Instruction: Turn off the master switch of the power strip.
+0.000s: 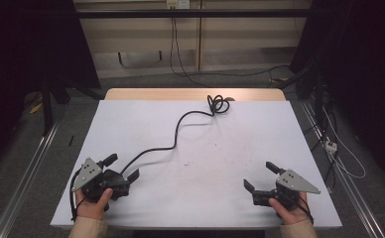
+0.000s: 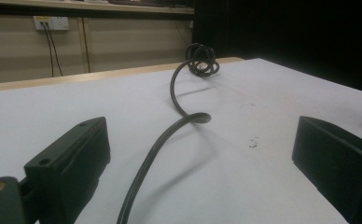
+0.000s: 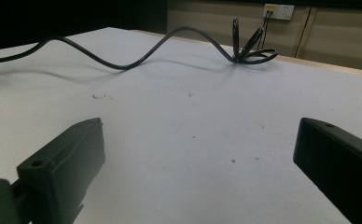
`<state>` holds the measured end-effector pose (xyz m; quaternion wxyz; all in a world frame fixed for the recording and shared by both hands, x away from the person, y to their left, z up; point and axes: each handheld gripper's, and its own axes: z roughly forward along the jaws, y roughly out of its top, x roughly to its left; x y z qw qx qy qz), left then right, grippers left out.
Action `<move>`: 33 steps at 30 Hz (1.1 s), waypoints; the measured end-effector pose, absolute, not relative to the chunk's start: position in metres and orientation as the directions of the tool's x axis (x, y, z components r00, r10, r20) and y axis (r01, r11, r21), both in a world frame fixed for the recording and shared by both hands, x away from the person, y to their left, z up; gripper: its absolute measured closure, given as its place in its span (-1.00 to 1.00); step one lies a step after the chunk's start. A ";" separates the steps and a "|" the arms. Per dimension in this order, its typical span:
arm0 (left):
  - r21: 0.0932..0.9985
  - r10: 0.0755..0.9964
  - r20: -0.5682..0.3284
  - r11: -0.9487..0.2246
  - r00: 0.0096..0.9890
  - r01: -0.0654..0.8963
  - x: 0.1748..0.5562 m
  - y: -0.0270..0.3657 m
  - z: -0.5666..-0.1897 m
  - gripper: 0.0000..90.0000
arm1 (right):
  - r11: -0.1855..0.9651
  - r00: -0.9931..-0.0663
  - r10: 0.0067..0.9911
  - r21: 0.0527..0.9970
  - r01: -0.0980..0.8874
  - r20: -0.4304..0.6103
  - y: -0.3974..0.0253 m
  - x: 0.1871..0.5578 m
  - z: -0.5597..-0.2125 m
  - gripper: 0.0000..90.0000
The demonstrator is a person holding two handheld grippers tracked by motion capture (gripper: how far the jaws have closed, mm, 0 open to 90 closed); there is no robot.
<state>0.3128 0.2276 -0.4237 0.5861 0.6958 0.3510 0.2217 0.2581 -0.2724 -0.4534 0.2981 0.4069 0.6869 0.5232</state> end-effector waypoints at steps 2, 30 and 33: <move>0.971 0.749 -0.103 -0.066 0.654 0.228 0.313 0.228 -0.424 -0.91 | 0.122 -0.491 0.871 0.961 0.246 0.015 -0.273 0.258 -0.453 -0.97; 0.967 0.728 -0.115 -0.073 0.676 0.244 0.313 0.239 -0.417 -0.89 | 0.134 -0.494 0.869 0.962 0.237 0.001 -0.271 0.260 -0.453 -0.97; 0.967 0.723 -0.128 -0.063 0.678 0.249 0.313 0.246 -0.415 -0.89 | 0.132 -0.497 0.868 0.963 0.235 0.003 -0.271 0.260 -0.453 -0.97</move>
